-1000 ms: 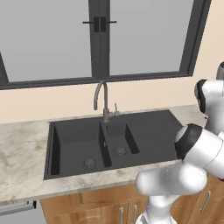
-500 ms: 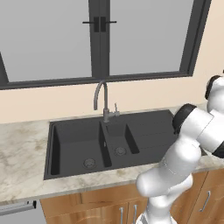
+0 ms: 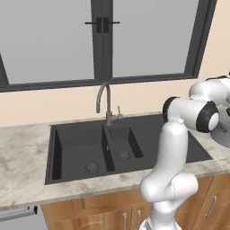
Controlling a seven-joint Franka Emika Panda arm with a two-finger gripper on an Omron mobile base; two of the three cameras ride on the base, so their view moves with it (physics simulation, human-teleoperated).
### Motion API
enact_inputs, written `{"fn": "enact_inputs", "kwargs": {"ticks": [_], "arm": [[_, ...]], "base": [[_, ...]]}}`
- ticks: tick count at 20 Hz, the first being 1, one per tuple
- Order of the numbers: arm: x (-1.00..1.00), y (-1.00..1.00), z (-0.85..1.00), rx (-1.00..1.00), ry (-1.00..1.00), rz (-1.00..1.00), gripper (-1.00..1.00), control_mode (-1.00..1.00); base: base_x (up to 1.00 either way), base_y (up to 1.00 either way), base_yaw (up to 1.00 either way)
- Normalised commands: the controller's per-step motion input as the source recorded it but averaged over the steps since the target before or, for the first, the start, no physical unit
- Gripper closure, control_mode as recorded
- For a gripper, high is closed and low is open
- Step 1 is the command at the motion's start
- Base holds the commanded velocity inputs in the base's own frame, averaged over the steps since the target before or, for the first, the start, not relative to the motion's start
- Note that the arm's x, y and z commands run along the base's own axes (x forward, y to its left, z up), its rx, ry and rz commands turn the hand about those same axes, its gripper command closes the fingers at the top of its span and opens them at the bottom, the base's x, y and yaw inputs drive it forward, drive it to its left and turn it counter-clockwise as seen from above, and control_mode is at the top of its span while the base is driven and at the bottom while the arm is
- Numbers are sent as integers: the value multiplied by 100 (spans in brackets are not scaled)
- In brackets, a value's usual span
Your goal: Dump the broccoli from the pot into the sink. Then turn on the water and wash the broccoli. Then turn off the water and put the broccoli back in the pot.
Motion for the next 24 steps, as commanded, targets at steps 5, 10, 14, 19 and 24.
{"fn": "enact_inputs", "kwargs": {"ticks": [5, 10, 14, 19, 24], "arm": [[30, -54, -26, 8, 2, 0, 100, -100], [24, -30, -22, 9, 3, 0, 100, -100], [26, -7, -23, 4, 4, 0, 100, -100], [22, 0, -29, 0, 3, 0, 100, -100], [21, 0, -49, -3, 3, -2, 100, -100]], "base": [[0, 0, 0], [0, 0, 0], [0, 0, 0], [0, 0, 0], [0, 0, 0]]}}
